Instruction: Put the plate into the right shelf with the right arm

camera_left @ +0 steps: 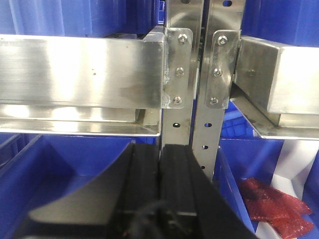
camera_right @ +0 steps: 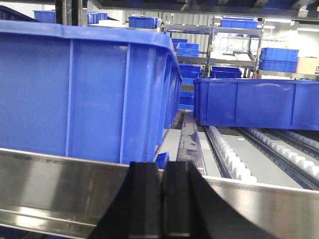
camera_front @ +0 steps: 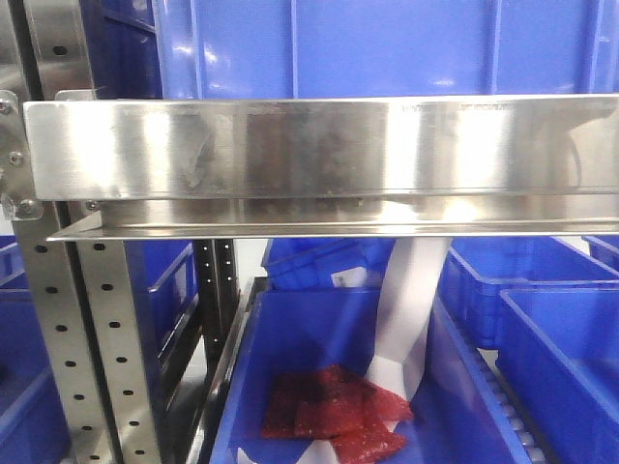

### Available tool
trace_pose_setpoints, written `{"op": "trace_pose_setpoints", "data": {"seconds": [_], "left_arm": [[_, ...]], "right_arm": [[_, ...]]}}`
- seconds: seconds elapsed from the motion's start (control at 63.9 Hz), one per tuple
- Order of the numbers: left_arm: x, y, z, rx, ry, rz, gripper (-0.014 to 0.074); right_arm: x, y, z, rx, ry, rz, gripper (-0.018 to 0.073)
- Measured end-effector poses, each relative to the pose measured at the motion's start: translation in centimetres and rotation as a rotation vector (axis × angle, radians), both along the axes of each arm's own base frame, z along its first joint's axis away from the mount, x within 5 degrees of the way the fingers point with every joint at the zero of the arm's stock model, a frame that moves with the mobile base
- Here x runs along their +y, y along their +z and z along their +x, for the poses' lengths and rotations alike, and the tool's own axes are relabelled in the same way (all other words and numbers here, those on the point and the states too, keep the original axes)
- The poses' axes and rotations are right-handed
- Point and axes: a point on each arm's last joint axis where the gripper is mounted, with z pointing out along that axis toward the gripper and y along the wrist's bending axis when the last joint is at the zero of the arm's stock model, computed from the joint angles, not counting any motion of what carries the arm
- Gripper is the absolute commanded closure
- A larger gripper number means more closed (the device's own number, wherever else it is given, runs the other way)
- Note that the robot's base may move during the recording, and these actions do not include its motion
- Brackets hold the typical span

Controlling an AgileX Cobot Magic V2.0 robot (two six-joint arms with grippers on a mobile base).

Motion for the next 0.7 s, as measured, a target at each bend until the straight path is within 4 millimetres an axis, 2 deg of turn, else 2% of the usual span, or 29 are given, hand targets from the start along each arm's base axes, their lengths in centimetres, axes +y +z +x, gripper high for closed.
{"op": "trace_pose_setpoints", "data": {"seconds": [0.376,0.579,0.704], "left_arm": [[0.0,0.0,0.0,0.000,0.000,0.000,0.0643],[0.0,0.0,0.0,0.000,0.000,0.000,0.0643],[0.0,0.0,0.0,-0.002,0.000,0.000,0.0643]], "right_arm": [[0.0,-0.2,-0.1,-0.016,-0.002,0.007,0.0505],[-0.5,-1.8,-0.5,-0.048,-0.075,0.033,0.0505],[-0.7,-2.1,-0.6,-0.034,-0.110,0.041,0.0505]]}}
